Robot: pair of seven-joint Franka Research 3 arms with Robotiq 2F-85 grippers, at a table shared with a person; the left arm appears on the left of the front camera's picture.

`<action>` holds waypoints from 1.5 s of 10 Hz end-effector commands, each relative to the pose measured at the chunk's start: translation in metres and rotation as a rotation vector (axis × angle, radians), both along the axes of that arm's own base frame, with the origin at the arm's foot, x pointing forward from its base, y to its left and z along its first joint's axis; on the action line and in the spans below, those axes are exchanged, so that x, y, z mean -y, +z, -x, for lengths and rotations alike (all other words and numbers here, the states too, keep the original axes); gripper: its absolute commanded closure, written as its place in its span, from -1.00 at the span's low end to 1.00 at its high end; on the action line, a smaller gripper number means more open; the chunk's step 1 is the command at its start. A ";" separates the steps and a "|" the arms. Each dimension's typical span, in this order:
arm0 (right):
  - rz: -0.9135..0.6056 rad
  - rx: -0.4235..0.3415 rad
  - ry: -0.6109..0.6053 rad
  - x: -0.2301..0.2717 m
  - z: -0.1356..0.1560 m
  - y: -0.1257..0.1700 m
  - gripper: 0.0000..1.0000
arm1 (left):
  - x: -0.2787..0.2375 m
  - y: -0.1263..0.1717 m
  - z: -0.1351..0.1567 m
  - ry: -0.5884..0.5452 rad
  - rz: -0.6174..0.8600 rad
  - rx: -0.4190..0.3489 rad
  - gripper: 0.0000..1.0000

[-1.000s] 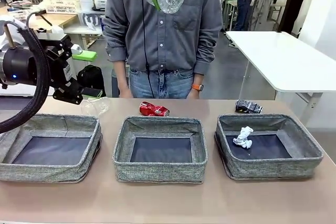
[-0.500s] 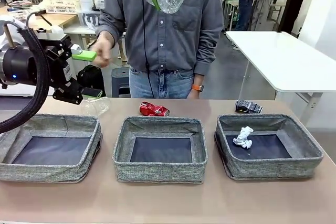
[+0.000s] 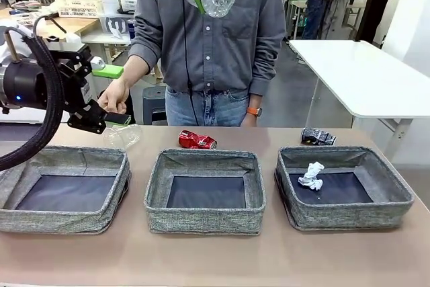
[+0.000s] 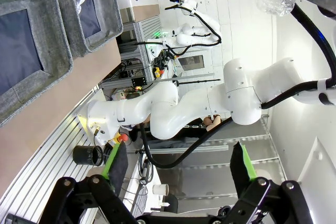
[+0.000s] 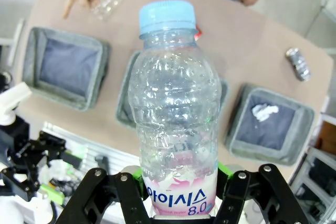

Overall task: Sort the waste into the appropriate baskets.
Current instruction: Place the picked waste into the Fabric basket indicated by the person.

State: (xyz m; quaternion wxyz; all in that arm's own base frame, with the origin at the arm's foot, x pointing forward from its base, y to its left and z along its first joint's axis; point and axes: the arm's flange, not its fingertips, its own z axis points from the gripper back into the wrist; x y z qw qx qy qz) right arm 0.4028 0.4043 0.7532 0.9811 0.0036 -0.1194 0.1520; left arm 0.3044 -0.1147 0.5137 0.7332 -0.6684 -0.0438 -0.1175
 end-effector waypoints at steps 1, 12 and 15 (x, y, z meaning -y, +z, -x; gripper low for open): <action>-0.009 0.004 0.001 0.001 0.002 0.002 0.44 | 0.003 0.001 0.003 0.002 0.025 -0.006 -1.00; -0.204 -0.012 0.593 -0.175 -0.048 -0.175 0.44 | -0.210 -0.003 0.104 0.687 -0.268 -0.177 -1.00; -0.291 -0.015 0.558 -0.236 -0.045 -0.222 0.44 | -0.243 -0.025 0.137 0.777 -0.216 -0.295 -1.00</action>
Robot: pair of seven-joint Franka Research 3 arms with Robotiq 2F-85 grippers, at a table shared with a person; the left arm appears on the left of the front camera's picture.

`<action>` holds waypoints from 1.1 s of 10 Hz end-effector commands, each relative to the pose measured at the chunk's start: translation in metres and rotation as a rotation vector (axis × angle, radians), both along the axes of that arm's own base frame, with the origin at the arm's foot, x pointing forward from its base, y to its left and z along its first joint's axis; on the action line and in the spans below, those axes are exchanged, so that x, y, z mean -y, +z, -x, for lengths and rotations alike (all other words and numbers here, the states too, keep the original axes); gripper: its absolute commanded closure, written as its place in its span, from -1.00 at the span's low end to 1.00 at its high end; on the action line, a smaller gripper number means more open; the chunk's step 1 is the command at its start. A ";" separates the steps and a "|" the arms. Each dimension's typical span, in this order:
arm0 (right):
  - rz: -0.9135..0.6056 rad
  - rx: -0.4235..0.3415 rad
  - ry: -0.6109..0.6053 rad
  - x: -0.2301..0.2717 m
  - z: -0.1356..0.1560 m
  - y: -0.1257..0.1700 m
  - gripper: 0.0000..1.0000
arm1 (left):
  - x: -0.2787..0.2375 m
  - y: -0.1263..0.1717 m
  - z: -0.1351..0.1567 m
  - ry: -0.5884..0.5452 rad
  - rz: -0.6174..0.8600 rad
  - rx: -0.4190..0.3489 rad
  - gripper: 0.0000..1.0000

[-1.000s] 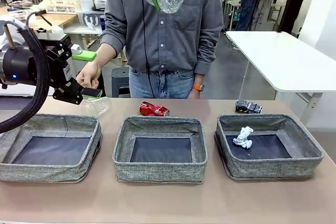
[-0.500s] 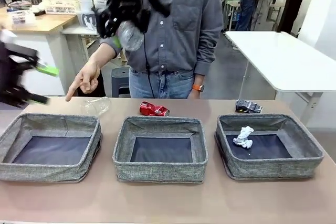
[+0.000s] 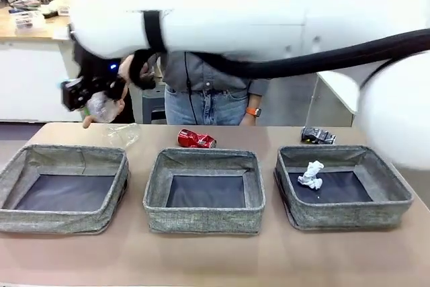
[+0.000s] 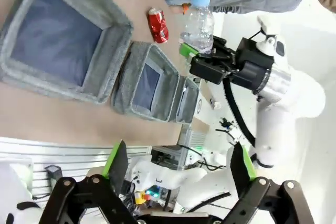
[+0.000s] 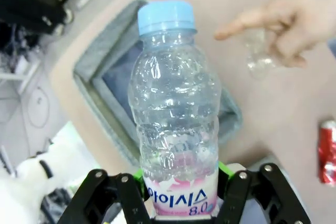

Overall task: Sort the waste into the appropriate baskets.
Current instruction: Place the picked waste into the Fabric basket indicated by the person.

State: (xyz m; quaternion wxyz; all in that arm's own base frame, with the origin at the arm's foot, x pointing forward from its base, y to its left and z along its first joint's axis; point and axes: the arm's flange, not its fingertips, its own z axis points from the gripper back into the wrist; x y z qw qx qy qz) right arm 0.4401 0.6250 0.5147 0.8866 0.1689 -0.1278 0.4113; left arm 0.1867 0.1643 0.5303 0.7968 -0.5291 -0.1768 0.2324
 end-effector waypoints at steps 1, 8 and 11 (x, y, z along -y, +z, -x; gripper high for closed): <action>0.031 0.010 -0.005 0.017 -0.002 0.014 0.44 | 0.013 0.005 -0.014 -0.031 -0.028 0.018 -1.00; 0.001 -0.052 0.465 -0.068 0.020 -0.062 0.44 | 0.013 0.005 -0.014 -0.031 -0.028 0.018 -1.00; 0.028 0.008 0.488 -0.077 0.024 -0.078 0.44 | 0.013 0.005 -0.014 -0.031 -0.028 0.018 -1.00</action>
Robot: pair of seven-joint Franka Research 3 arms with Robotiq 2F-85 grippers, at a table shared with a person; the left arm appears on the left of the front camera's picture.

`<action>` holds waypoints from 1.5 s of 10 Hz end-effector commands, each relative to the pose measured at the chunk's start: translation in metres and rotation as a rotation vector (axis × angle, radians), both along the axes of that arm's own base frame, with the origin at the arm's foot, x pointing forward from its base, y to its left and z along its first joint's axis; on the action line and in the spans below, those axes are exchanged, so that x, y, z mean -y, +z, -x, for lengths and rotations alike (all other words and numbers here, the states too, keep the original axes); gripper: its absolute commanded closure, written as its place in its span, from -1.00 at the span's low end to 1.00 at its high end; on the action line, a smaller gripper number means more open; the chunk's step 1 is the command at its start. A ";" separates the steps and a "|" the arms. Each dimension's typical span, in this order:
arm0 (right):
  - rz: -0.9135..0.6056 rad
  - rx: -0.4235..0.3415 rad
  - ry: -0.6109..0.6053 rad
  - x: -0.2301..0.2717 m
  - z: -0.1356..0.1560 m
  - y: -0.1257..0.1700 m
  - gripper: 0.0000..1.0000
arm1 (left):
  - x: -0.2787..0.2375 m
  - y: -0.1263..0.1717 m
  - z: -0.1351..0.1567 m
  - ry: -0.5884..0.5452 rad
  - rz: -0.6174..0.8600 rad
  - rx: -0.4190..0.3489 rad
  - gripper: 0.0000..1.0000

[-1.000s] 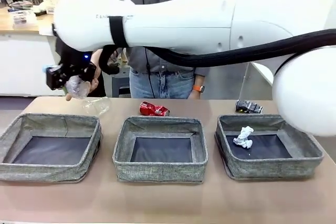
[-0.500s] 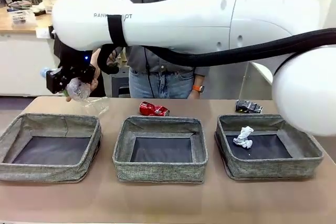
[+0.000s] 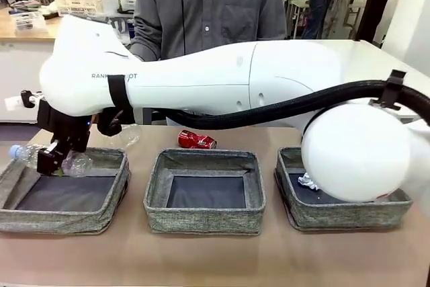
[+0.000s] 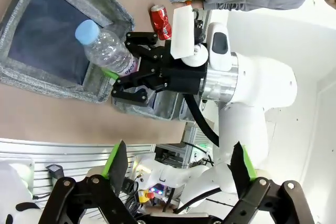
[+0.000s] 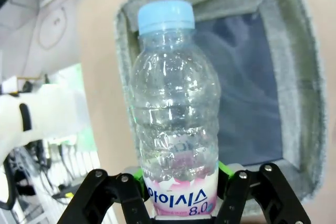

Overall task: Sort the waste into the appropriate baskets.
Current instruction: Place the picked waste into the Fabric basket indicated by the person.

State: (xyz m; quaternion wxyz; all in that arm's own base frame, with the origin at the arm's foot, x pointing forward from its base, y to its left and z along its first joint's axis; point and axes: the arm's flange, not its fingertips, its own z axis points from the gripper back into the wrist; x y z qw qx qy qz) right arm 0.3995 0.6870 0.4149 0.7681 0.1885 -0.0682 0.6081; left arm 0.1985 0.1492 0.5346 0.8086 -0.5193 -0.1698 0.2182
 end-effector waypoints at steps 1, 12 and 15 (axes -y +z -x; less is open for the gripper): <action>-0.001 0.042 0.008 -0.012 -0.017 0.025 0.44 | -0.002 0.001 -0.002 0.001 0.002 0.023 -1.00; -0.010 0.067 -0.010 -0.001 -0.018 0.033 -1.00 | -0.002 0.001 -0.002 0.001 0.002 0.023 -1.00; -0.015 0.069 -0.080 0.027 -0.020 0.048 -1.00 | -0.002 0.001 -0.002 0.001 0.002 0.023 -1.00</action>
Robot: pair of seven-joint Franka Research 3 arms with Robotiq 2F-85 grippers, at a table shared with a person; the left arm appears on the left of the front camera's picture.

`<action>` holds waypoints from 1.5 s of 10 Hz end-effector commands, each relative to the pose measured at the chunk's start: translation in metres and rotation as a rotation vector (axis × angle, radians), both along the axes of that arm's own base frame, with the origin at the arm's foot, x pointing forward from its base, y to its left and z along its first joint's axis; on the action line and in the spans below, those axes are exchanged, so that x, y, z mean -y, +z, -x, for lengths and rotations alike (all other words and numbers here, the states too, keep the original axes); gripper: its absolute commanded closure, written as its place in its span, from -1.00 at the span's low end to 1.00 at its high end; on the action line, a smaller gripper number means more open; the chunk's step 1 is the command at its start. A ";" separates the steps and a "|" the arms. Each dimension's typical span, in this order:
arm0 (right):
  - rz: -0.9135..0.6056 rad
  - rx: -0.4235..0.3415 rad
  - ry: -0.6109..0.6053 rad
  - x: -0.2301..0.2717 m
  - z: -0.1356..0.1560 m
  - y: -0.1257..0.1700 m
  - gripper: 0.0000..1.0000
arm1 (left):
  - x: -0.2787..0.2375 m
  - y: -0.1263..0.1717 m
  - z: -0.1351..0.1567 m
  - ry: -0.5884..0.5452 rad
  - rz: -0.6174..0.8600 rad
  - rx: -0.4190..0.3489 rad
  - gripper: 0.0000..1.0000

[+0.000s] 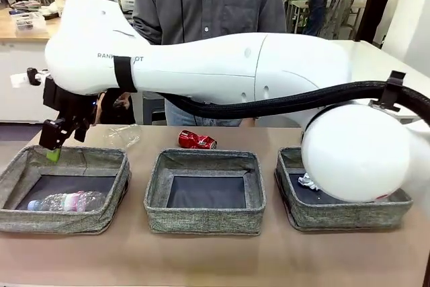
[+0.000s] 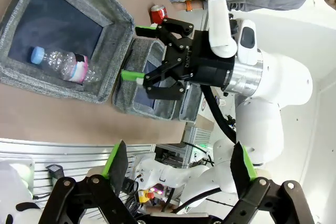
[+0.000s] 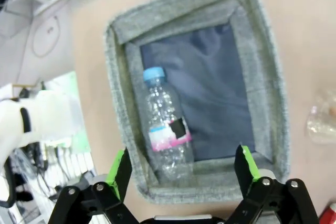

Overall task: Sort the waste into the appropriate baskets.
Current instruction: Place the picked waste into the Fabric basket indicated by the person.

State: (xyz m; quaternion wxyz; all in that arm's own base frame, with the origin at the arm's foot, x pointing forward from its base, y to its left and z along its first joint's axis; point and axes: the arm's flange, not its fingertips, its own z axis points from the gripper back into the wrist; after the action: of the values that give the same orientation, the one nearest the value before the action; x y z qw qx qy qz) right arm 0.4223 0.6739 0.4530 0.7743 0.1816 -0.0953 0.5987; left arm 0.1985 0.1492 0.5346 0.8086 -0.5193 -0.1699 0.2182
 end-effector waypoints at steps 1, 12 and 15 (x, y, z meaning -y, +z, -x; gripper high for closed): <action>0.040 -0.077 -0.104 0.049 0.007 0.026 -1.00 | -0.002 0.001 -0.002 0.001 0.002 0.022 -1.00; -0.245 -0.221 -0.621 0.213 0.038 0.097 -1.00 | -0.002 0.001 -0.002 0.001 0.002 0.022 -1.00; -0.237 -0.246 -0.688 0.245 0.052 0.087 -1.00 | 0.013 0.004 -0.010 -0.147 0.039 0.057 -1.00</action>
State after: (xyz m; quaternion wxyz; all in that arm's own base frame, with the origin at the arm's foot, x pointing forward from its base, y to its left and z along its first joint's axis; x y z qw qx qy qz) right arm 0.3821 0.4504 0.5391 0.9001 0.2992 -0.1362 0.2859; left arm 0.2016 0.1430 0.5343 0.8099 -0.5279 -0.1620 0.1978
